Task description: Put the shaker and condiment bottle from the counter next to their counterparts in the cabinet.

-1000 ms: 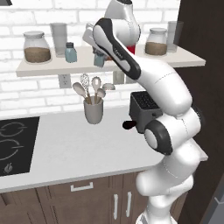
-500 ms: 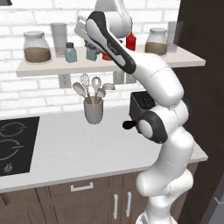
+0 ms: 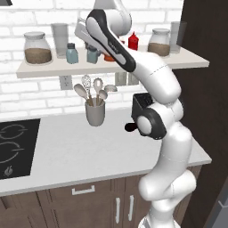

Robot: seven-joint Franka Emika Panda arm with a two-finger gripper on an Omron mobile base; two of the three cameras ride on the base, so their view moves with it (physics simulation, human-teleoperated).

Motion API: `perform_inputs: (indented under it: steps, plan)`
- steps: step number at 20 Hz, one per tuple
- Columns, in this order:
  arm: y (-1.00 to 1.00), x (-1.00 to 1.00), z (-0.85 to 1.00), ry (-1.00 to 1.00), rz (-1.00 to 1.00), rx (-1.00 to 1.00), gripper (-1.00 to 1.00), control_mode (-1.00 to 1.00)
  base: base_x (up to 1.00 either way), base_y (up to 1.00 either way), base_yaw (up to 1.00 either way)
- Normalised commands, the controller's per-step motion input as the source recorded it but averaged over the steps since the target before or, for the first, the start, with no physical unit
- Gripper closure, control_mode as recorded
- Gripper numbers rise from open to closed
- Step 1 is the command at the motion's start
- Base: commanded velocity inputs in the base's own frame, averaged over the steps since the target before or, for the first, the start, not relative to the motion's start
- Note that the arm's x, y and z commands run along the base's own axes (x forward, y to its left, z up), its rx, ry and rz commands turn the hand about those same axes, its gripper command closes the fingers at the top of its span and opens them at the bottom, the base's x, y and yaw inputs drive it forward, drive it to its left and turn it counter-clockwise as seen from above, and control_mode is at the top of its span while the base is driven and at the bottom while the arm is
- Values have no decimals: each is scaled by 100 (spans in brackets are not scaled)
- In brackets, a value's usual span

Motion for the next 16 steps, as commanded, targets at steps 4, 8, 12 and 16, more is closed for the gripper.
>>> perform_inputs:
  steps: [4,8,12,16]
  plan:
    - [0,19,-72,8,0,4,100,-100,0,0,0]
    - [0,21,-20,0,0,3,100,-100,0,0,0]
    - [1,15,0,0,0,2,100,-100,0,0,0]
    - [6,11,0,0,0,2,100,-100,0,0,0]
